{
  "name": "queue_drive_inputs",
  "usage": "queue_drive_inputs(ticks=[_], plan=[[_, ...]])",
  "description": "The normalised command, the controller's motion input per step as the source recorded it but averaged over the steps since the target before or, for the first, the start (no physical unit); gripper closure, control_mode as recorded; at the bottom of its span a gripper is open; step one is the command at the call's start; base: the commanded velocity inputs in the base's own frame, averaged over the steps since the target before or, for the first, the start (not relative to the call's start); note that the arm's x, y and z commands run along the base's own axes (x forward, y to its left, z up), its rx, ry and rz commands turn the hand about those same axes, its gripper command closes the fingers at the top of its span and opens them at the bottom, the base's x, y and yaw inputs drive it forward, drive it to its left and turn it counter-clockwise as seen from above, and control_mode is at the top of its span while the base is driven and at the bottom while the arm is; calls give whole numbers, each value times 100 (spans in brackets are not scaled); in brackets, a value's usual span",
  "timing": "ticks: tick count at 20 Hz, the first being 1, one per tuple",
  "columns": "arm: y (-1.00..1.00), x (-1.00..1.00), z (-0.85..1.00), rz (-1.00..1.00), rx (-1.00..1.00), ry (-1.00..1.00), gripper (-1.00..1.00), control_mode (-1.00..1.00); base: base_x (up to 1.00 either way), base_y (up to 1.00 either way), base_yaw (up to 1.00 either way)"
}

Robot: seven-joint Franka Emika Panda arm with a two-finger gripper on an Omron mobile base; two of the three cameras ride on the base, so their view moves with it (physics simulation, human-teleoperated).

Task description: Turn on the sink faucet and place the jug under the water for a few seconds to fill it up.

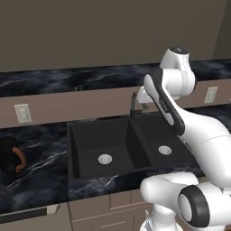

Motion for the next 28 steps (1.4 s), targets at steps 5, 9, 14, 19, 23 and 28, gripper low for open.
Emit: queue_drive_inputs(ticks=[5, 9, 14, 19, 23, 28], plan=[[0, 0, 0, 0, 0, 0, -100, 100, 5, 0, 0], [0, 0, 0, 0, 0, 0, -100, 100, 0, 0, 0], [0, 0, 0, 0, 0, 0, -100, 100, 0, 0, 0], [-7, 2, -3, 2, 0, 0, -100, -100, 0, -2, 0], [-67, 17, -25, 23, 9, -13, -100, -100, 0, 0, 0], [-97, 43, -36, 42, 18, -37, -100, -100, 0, 0, 0]])
